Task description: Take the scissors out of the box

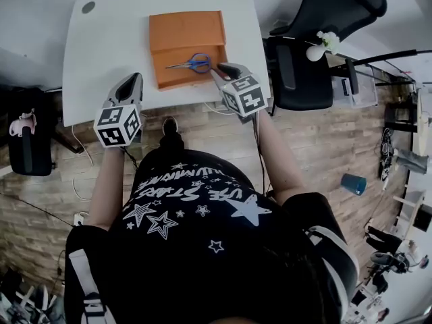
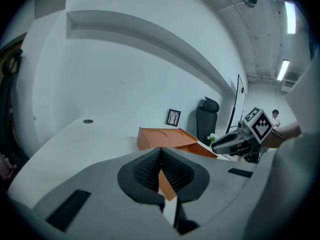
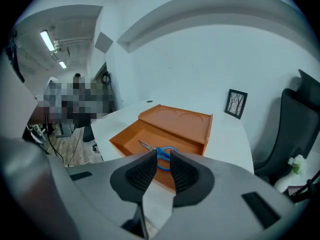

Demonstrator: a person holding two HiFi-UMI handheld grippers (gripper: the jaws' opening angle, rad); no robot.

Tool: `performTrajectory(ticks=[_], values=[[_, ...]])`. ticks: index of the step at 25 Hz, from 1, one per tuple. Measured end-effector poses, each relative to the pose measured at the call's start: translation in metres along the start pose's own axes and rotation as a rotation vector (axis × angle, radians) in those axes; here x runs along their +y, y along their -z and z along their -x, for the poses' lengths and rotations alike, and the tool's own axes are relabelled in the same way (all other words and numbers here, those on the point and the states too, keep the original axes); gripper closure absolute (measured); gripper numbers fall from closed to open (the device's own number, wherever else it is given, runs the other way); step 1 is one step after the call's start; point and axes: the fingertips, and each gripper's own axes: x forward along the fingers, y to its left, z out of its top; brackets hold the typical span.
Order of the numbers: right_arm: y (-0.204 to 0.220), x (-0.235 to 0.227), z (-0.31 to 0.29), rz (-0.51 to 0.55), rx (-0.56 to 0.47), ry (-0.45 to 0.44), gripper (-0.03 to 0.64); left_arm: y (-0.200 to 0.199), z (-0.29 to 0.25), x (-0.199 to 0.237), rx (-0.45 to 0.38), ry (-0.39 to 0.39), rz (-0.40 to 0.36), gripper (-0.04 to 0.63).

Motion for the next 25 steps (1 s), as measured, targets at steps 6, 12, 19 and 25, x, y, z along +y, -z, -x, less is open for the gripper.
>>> performTrajectory(ticks=[6, 12, 19, 25], values=[[-0.017, 0.007, -0.036, 0.119, 0.082, -0.052, 0.473, -0.015, -0.018, 0.03, 0.002, 0.005, 0.011, 0.577], [-0.025, 0.002, -0.062, 0.381, 0.191, -0.074, 0.448, -0.021, -0.034, 0.057, 0.004, 0.001, 0.031, 0.577], [-0.011, -0.004, -0.089, 0.574, 0.35, -0.154, 0.431, -0.026, -0.058, 0.075, 0.013, 0.0, 0.04, 0.577], [-0.003, -0.007, -0.107, 0.74, 0.471, -0.152, 0.431, -0.023, -0.069, 0.087, 0.027, 0.014, 0.045, 0.577]])
